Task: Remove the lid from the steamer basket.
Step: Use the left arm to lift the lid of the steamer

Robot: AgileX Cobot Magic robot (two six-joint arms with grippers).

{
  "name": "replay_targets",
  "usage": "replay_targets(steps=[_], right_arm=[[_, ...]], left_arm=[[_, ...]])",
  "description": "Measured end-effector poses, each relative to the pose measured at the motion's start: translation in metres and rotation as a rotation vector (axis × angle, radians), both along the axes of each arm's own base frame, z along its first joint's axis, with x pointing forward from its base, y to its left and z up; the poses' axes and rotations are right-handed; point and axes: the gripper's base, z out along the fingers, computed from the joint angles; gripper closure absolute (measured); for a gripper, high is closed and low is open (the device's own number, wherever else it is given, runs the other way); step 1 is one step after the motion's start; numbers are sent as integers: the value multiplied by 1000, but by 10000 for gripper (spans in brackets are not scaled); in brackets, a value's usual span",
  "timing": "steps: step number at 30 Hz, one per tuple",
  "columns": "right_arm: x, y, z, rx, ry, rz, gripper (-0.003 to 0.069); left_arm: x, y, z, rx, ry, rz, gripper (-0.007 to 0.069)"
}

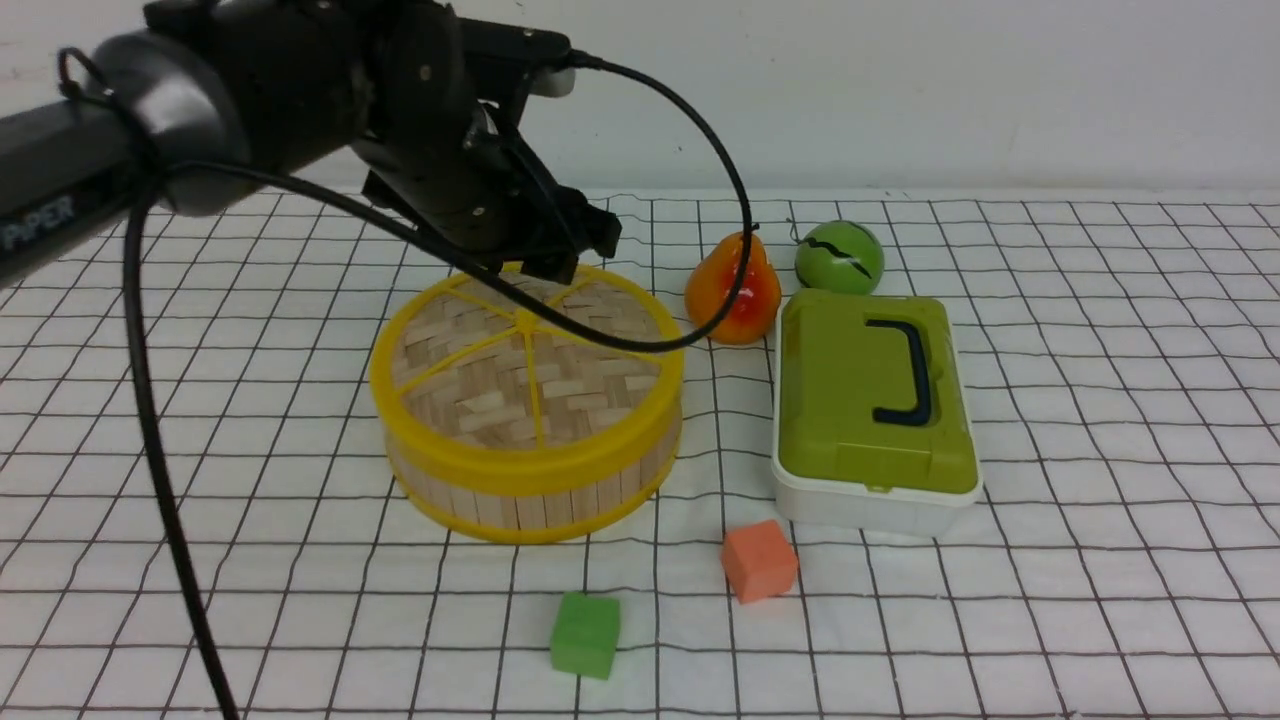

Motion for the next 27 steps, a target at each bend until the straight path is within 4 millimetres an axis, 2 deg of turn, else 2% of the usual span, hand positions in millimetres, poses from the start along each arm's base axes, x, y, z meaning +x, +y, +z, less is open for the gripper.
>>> replay_targets(steps=[7,10,13,18,21,23,25,26,27], right_arm=[[0,0,0,0,0,0,419],[0,0,0,0,0,0,419],[0,0,0,0,0,0,419],[0,0,0,0,0,0,419],[0,0,0,0,0,0,419],[0,0,0,0,0,0,419],[0,0,0,0,0,0,419],[0,0,0,0,0,0,419],[0,0,0,0,0,0,419]], left_arm=[[14,-4,-32,11,50,54,225],[17,-4,-42,27,63,68,277],[20,-3,-45,40,56,66,353],[20,-3,-45,49,50,65,533],[20,-3,-43,48,48,66,522],[19,-2,-36,47,44,69,521],[14,1,-10,42,4,75,521],[13,2,-4,43,-8,75,521],[4,9,27,49,-79,78,521]])
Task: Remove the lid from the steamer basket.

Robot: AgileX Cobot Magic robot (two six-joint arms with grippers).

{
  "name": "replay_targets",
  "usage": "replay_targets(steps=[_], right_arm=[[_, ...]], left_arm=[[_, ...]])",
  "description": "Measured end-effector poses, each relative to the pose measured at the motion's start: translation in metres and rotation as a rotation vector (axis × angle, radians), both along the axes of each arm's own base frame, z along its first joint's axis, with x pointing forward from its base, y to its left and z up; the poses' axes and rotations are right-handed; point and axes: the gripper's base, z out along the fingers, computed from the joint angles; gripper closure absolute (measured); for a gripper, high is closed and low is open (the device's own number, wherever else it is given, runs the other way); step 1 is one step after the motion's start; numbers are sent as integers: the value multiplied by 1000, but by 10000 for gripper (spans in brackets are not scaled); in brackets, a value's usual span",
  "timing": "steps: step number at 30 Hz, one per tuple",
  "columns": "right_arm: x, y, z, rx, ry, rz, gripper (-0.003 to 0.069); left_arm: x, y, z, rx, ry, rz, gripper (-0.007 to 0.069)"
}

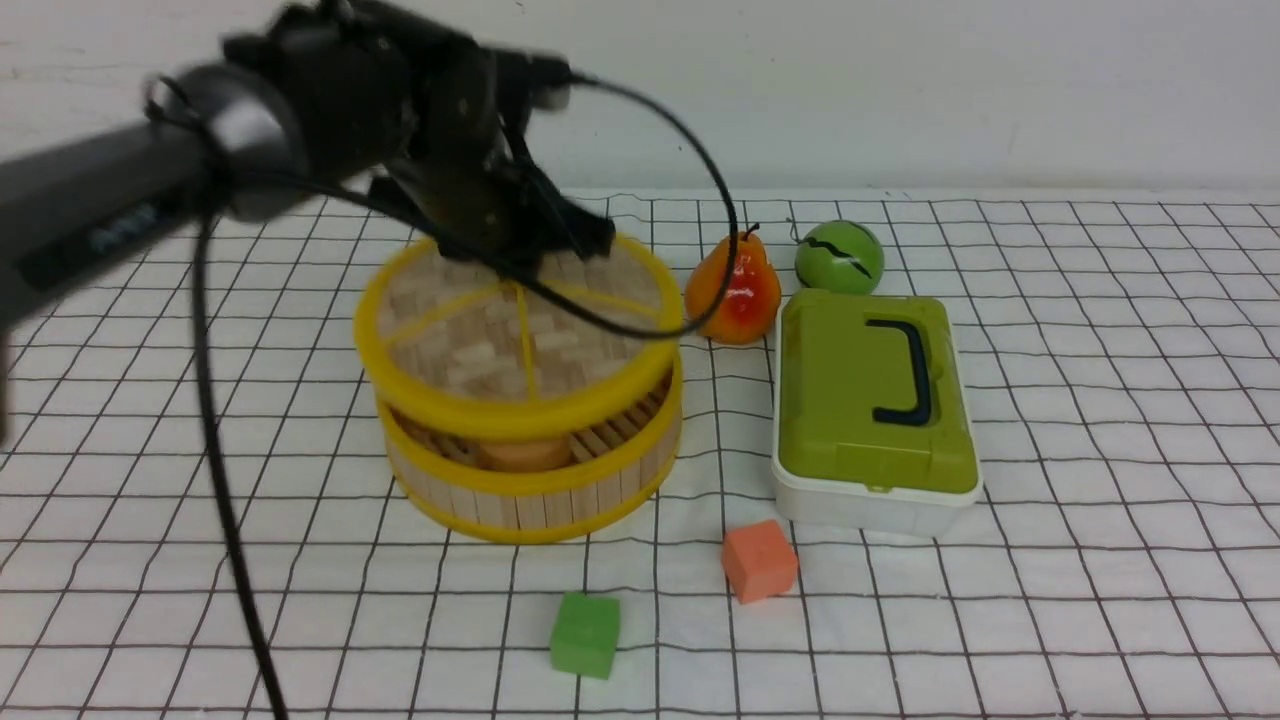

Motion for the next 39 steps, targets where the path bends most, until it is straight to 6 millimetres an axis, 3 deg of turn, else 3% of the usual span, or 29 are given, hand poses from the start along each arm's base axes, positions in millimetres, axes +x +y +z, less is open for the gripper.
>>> replay_targets(steps=[2,3,6,7,10,11,14,16,17,18,19,21,25,28,31,32,33,37,38,39], right_arm=[[0,0,0,0,0,0,419],[0,0,0,0,0,0,419],[0,0,0,0,0,0,419],[0,0,0,0,0,0,419],[0,0,0,0,0,0,419],[0,0,0,0,0,0,419],[0,0,0,0,0,0,419],[0,0,0,0,0,0,419],[0,0,0,0,0,0,419],[0,0,0,0,0,0,419],[0,0,0,0,0,0,419],[0,0,0,0,0,0,419],[0,0,0,0,0,0,419],[0,0,0,0,0,0,419],[0,0,0,0,0,0,419],[0,0,0,0,0,0,419],[0,0,0,0,0,0,419],[0,0,0,0,0,0,419],[0,0,0,0,0,0,419],[0,0,0,0,0,0,419]], left_arm=[[-12,16,37,14,-93,21,521],[-13,18,40,18,-103,26,521],[-27,63,80,20,-177,135,521],[-28,87,85,19,-175,208,521],[-25,121,75,19,-141,309,521],[-20,146,49,28,-78,380,521],[-7,170,-1,24,17,444,521],[1,179,-33,15,69,470,521],[2,181,-40,18,85,474,521],[8,185,-63,24,131,486,521],[9,186,-66,27,137,487,521],[18,187,-95,56,187,481,521],[25,186,-111,55,197,469,515],[25,185,-113,33,203,475,467],[23,184,-102,4,175,480,359],[22,184,-99,-2,168,483,353],[19,183,-83,-24,124,485,349],[-8,180,-4,-116,-90,474,459],[-20,179,20,-151,-163,458,531],[-27,178,29,-160,-186,454,541]])
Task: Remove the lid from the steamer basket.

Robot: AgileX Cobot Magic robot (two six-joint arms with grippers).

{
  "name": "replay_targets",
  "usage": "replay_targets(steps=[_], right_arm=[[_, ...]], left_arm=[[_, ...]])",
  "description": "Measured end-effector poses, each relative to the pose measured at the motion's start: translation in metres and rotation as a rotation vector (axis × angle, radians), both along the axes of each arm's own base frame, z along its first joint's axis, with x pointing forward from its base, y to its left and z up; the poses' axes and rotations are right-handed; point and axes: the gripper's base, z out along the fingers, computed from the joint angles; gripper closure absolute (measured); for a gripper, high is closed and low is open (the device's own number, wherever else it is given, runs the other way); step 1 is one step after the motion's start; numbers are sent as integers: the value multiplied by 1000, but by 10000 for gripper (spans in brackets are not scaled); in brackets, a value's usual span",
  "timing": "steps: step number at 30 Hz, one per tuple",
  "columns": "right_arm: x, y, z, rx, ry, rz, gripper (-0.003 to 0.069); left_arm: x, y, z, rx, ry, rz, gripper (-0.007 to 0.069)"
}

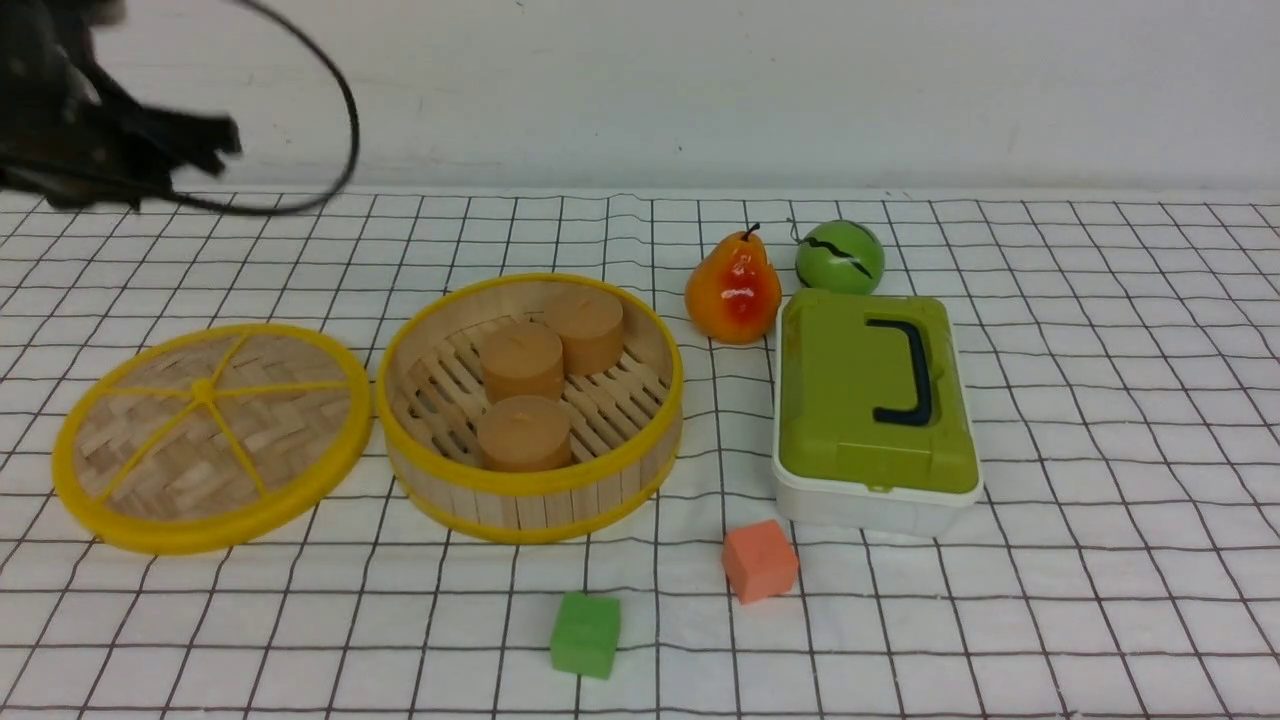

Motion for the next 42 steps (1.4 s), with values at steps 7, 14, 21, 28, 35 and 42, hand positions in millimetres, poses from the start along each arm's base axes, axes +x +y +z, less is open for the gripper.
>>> replay_targets(steps=[7,14,21,28,35,42], right_arm=[[0,0,0,0,0,0,419],[0,0,0,0,0,0,419],[0,0,0,0,0,0,419],[0,0,0,0,0,0,419],[0,0,0,0,0,0,419],[0,0,0,0,0,0,419]], left_arm=[[-124,-11,78,-54,-419,-109,637],[-194,-14,22,-148,-359,-112,637],[-237,-19,-31,-302,-258,-89,637],[-256,-19,-63,-224,-174,-113,637],[-309,-19,-86,2,-377,-232,637],[-325,-14,-151,76,-522,-208,637]])
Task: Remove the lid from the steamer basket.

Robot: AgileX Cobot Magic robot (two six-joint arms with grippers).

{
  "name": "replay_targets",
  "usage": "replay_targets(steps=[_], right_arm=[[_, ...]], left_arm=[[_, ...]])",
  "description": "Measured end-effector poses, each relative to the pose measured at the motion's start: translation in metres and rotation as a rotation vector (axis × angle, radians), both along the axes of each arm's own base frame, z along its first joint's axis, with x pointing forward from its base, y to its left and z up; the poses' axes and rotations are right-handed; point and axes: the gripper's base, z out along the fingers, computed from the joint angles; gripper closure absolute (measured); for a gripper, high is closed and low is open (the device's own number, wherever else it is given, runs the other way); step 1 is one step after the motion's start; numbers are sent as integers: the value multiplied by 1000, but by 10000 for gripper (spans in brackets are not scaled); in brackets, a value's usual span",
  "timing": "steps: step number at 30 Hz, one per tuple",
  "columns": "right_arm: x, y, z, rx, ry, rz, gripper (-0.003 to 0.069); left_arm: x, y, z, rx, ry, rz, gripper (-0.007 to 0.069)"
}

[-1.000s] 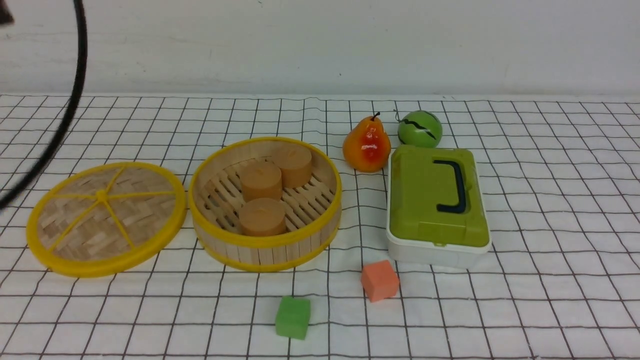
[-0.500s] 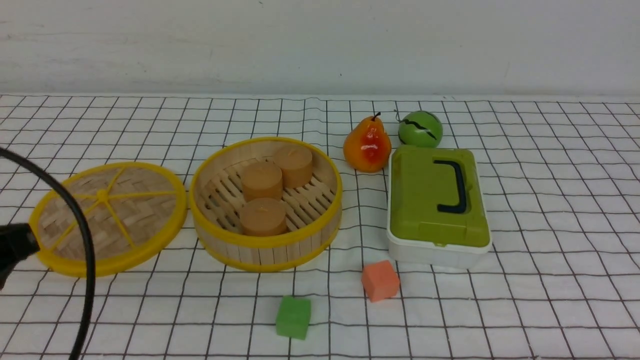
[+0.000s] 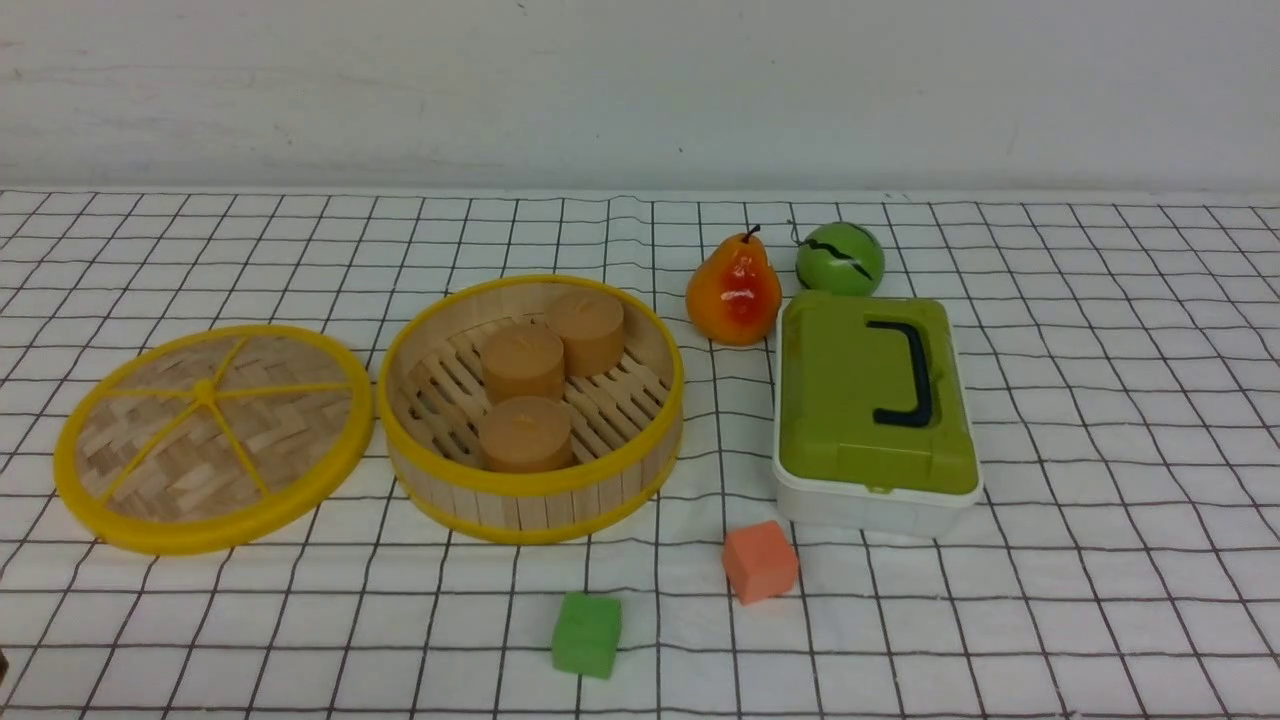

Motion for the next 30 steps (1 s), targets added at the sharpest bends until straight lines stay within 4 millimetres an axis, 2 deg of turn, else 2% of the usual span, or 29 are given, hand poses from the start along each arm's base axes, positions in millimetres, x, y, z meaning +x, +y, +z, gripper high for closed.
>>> replay_targets(steps=[1,6,12,30], right_arm=[[0,0,0,0,0,0,419],[0,0,0,0,0,0,419],[0,0,0,0,0,0,419],[0,0,0,0,0,0,419]], left_arm=[[-2,0,-9,5,-6,0,637],[-7,0,-18,55,47,-9,637],[-11,1,-34,27,216,6,637],[-12,2,-37,42,246,8,637]])
